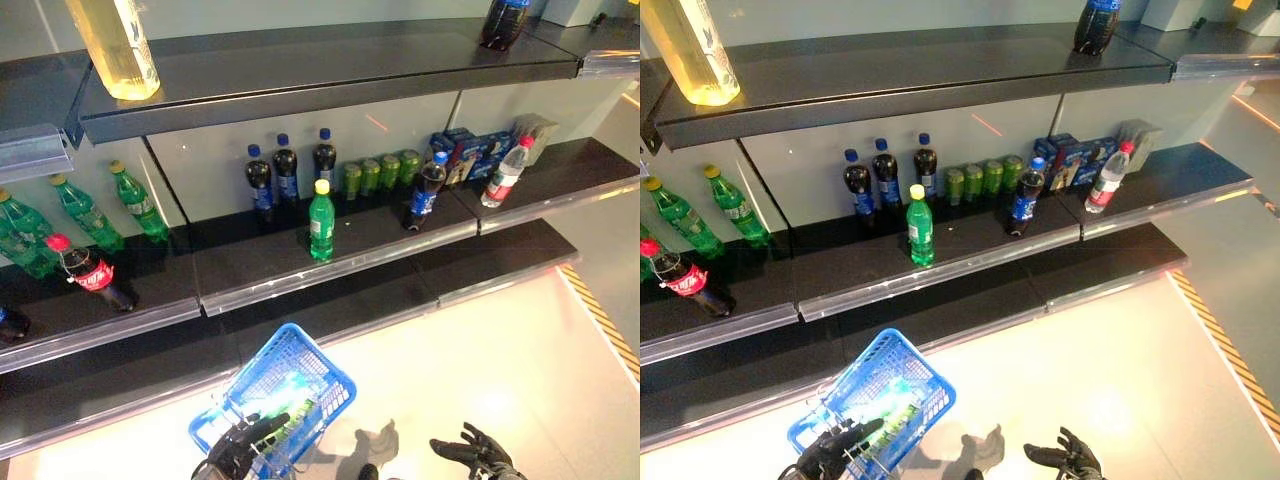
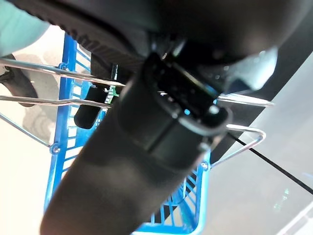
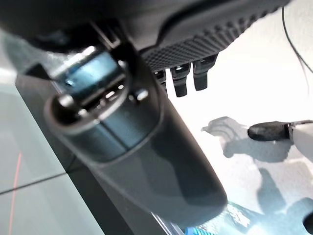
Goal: Pick up the drink and place into the basket.
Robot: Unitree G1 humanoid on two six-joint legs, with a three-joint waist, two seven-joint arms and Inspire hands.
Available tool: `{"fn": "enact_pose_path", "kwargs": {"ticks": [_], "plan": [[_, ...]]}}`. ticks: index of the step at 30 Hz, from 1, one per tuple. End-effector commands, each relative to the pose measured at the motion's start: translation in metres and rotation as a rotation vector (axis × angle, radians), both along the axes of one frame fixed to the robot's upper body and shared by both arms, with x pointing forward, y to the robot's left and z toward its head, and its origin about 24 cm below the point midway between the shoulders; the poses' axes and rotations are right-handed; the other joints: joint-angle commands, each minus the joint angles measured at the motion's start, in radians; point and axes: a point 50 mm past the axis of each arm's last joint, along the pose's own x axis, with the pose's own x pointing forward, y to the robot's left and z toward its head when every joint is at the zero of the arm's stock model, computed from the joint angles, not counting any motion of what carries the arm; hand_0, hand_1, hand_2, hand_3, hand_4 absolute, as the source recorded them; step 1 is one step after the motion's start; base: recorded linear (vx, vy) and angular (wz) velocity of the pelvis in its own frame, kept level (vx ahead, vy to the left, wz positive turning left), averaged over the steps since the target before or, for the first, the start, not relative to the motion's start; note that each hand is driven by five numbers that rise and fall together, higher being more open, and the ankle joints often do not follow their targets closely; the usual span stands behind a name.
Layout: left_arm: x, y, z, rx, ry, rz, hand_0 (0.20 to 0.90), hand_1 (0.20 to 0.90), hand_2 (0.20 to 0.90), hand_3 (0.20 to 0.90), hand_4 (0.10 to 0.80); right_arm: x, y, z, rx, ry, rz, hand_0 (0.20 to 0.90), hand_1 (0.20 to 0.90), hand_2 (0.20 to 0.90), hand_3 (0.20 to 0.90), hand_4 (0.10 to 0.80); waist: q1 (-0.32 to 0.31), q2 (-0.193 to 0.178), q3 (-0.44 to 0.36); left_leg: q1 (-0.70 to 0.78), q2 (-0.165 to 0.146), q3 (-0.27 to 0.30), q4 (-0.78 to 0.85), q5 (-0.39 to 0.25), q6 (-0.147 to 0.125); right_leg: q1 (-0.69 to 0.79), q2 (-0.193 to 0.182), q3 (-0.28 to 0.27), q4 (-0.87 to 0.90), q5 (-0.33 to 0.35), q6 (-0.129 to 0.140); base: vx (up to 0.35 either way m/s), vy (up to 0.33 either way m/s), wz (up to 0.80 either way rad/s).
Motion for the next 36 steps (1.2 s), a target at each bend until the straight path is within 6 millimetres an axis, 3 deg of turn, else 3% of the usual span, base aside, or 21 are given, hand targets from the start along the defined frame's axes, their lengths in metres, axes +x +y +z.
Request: {"fn": "enact_pose_path", "kwargs": {"ticks": [1, 5, 8, 9, 10, 11, 13, 15, 19, 22, 23, 24, 25, 26, 27, 28, 30, 32, 34, 36], "plan": [[0.013, 0.059, 0.026, 0.175, -0.168, 0.046, 0.3, 0.3, 0.3, 0.2, 0.1, 0.025, -0.013, 0.013, -0.059, -0.077, 0.043, 0.9, 0.9, 0.9, 0.9, 0.8, 0.037, -0.005, -0.034, -0.113, -0.133, 0.104, -0.068, 0.067, 0.011, 0.088, 0.006, -0.046, 0.042, -0.073, 0.076, 0.092, 0.04, 0.07], [0.014, 0.059, 0.025, 0.16, -0.176, 0.083, 0.3, 0.3, 0.3, 0.2, 0.1, 0.024, -0.015, 0.012, -0.084, -0.05, 0.063, 0.9, 0.9, 0.9, 0.9, 0.8, 0.044, -0.013, -0.048, -0.103, -0.157, 0.101, -0.07, 0.047, 0.037, 0.095, 0.003, -0.053, 0.09, -0.076, 0.082, 0.15, 0.106, 0.11], [0.017, 0.062, 0.027, 0.147, -0.183, 0.081, 0.3, 0.3, 0.3, 0.2, 0.1, 0.02, -0.019, 0.012, -0.101, -0.029, 0.065, 0.9, 0.9, 0.9, 0.9, 0.8, 0.052, -0.021, -0.064, -0.069, -0.175, 0.085, -0.074, 0.018, 0.069, 0.059, -0.032, -0.065, 0.236, -0.025, 0.132, 0.141, 0.12, 0.11], [0.017, 0.062, 0.027, 0.147, -0.183, 0.081, 0.3, 0.3, 0.3, 0.2, 0.1, 0.02, -0.019, 0.012, -0.101, -0.029, 0.064, 0.9, 0.9, 0.9, 0.9, 0.8, 0.052, -0.021, -0.065, -0.069, -0.176, 0.084, -0.074, 0.017, 0.07, 0.057, -0.034, -0.065, 0.24, -0.027, 0.134, 0.161, 0.136, 0.09], [0.018, 0.064, 0.028, 0.158, -0.174, 0.049, 0.3, 0.3, 0.3, 0.2, 0.1, 0.016, -0.021, 0.012, -0.099, -0.026, 0.032, 0.9, 0.9, 0.9, 0.9, 0.8, 0.052, -0.024, -0.068, -0.048, -0.185, 0.065, -0.074, 0.009, 0.083, 0.011, -0.072, -0.049, 0.413, 0.036, 0.171, 0.086, 0.09, 0.26], [0.018, 0.065, 0.028, 0.163, -0.17, 0.041, 0.3, 0.3, 0.3, 0.2, 0.1, 0.015, -0.021, 0.011, -0.101, -0.025, 0.026, 0.9, 0.9, 0.9, 0.9, 0.8, 0.051, -0.018, -0.068, -0.052, -0.176, 0.076, -0.074, 0.027, 0.093, -0.02, -0.08, -0.049, 0.479, 0.078, 0.164, 0.113, 0.114, 0.39], [0.018, 0.067, 0.029, 0.17, -0.163, 0.033, 0.3, 0.3, 0.3, 0.2, 0.1, 0.012, -0.023, 0.011, -0.102, -0.016, 0.016, 0.9, 0.9, 0.9, 0.9, 0.8, 0.035, -0.005, -0.063, -0.037, -0.168, 0.046, -0.074, 0.015, 0.104, -0.118, -0.102, 0.004, 0.663, 0.133, 0.177, 0.054, 0.055, 0.52], [0.018, 0.067, 0.029, 0.168, -0.166, 0.039, 0.3, 0.3, 0.3, 0.2, 0.1, 0.008, -0.026, 0.011, -0.101, -0.007, 0.02, 0.9, 0.9, 0.9, 0.9, 0.8, 0.027, 0.006, -0.051, -0.015, -0.156, -0.02, -0.074, 0.001, 0.114, -0.224, -0.16, 0.038, 0.73, 0.126, 0.161, 0.107, -0.056, 0.71], [0.032, 0.062, 0.032, 0.172, -0.18, -0.009, 0.3, 0.3, 0.3, 0.2, 0.1, 0.001, -0.022, 0.007, -0.091, -0.001, -0.02, 0.9, 0.9, 0.9, 0.9, 0.8, 0.013, -0.007, -0.034, -0.006, -0.149, -0.114, -0.059, -0.005, 0.101, -0.175, -0.181, 0.11, 0.413, 0.114, 0.14, 0.137, -0.311, 0.81], [0.039, 0.059, 0.033, 0.179, -0.189, -0.043, 0.3, 0.3, 0.3, 0.2, 0.1, -0.002, -0.022, 0.006, -0.083, 0.005, -0.059, 0.9, 0.9, 0.9, 0.9, 0.8, -0.015, -0.031, -0.017, -0.007, -0.154, -0.196, 0.014, -0.074, 0.091, -0.189, -0.233, 0.245, 0.173, 0.212, 0.156, 0.171, -0.438, 0.99], [0.039, 0.059, 0.033, 0.179, -0.189, -0.043, 0.3, 0.3, 0.3, 0.2, 0.1, -0.002, -0.022, 0.006, -0.083, 0.005, -0.059, 0.9, 0.9, 0.9, 0.9, 0.8, -0.016, -0.031, -0.015, -0.007, -0.153, -0.197, 0.017, -0.076, 0.091, -0.185, -0.233, 0.243, 0.171, 0.212, 0.156, 0.115, -0.337, 0.93], [0.04, 0.062, 0.035, 0.181, -0.197, -0.042, 0.3, 0.3, 0.3, 0.2, 0.1, 0.0, -0.023, 0.006, -0.081, 0.003, -0.061, 0.9, 0.9, 0.9, 0.9, 0.8, -0.024, -0.035, -0.006, -0.004, -0.147, -0.223, 0.043, -0.102, 0.087, -0.207, -0.244, 0.276, 0.152, 0.23, 0.163, 0.135, -0.419, 0.87], [0.041, 0.066, 0.036, 0.184, -0.2, -0.037, 0.3, 0.3, 0.3, 0.2, 0.1, 0.006, -0.023, 0.008, -0.079, 0.001, -0.06, 0.9, 0.9, 0.9, 0.9, 0.8, -0.026, -0.045, 0.009, -0.001, -0.135, -0.251, 0.088, -0.142, 0.086, -0.239, -0.26, 0.297, 0.162, 0.254, 0.172, 0.174, -0.563, 0.98], [0.04, 0.069, 0.037, 0.187, -0.197, -0.036, 0.3, 0.3, 0.3, 0.2, 0.1, 0.009, -0.022, 0.008, -0.078, 0.005, -0.052, 0.9, 0.9, 0.9, 0.9, 0.8, -0.025, -0.048, 0.018, -0.004, -0.115, -0.267, 0.118, -0.156, 0.081, -0.246, -0.262, 0.311, 0.174, 0.234, 0.173, 0.13, -0.429, 0.86], [0.04, 0.07, 0.038, 0.189, -0.196, -0.035, 0.3, 0.3, 0.3, 0.2, 0.1, 0.01, -0.023, 0.009, -0.08, 0.004, -0.054, 0.9, 0.9, 0.9, 0.9, 0.8, -0.025, -0.047, 0.021, -0.006, -0.104, -0.272, 0.128, -0.158, 0.077, -0.241, -0.26, 0.312, 0.171, 0.219, 0.173, 0.075, -0.305, 0.88], [0.038, 0.072, 0.038, 0.194, -0.189, -0.046, 0.3, 0.3, 0.3, 0.2, 0.1, 0.01, -0.022, 0.008, -0.079, 0.011, -0.052, 0.9, 0.9, 0.9, 0.9, 0.8, -0.025, -0.046, 0.023, -0.016, -0.081, -0.283, 0.152, -0.158, 0.069, -0.225, -0.249, 0.317, 0.183, 0.158, 0.175, 0.053, -0.289, 0.94], [0.034, 0.074, 0.036, 0.185, -0.18, -0.012, 0.3, 0.3, 0.3, 0.2, 0.1, 0.009, -0.02, 0.007, -0.079, 0.02, -0.047, 0.9, 0.9, 0.9, 0.9, 0.8, -0.021, -0.046, 0.017, -0.025, -0.044, -0.283, 0.175, -0.149, 0.049, -0.196, -0.239, 0.288, 0.209, 0.091, 0.177, 0.05, -0.331, 0.81], [0.033, 0.068, 0.034, 0.165, -0.181, -0.03, 0.3, 0.3, 0.3, 0.2, 0.1, 0.008, -0.021, 0.007, -0.086, 0.026, -0.054, 0.9, 0.9, 0.9, 0.9, 0.8, -0.011, -0.044, 0.006, -0.008, -0.014, -0.26, 0.139, -0.114, 0.031, -0.16, -0.232, 0.231, 0.206, 0.063, 0.169, 0.035, -0.251, 0.54], [0.036, 0.057, 0.031, 0.155, -0.176, -0.072, 0.3, 0.3, 0.3, 0.2, 0.1, 0.001, -0.023, 0.006, -0.084, 0.018, -0.078, 0.9, 0.9, 0.9, 0.9, 0.8, -0.011, -0.042, -0.003, 0.007, 0.011, -0.181, 0.087, -0.059, 0.013, -0.11, -0.241, 0.142, 0.174, 0.076, 0.166, 0.027, -0.18, 0.68], [0.037, 0.056, 0.031, 0.154, -0.174, -0.082, 0.3, 0.3, 0.3, 0.2, 0.1, -0.003, -0.025, 0.006, -0.091, 0.017, -0.089, 0.9, 0.9, 0.9, 0.9, 0.8, -0.014, -0.041, -0.009, 0.014, 0.018, -0.155, 0.062, -0.041, 0.003, -0.087, -0.248, 0.106, 0.159, 0.079, 0.168, 0.009, -0.085, 0.65]]}}
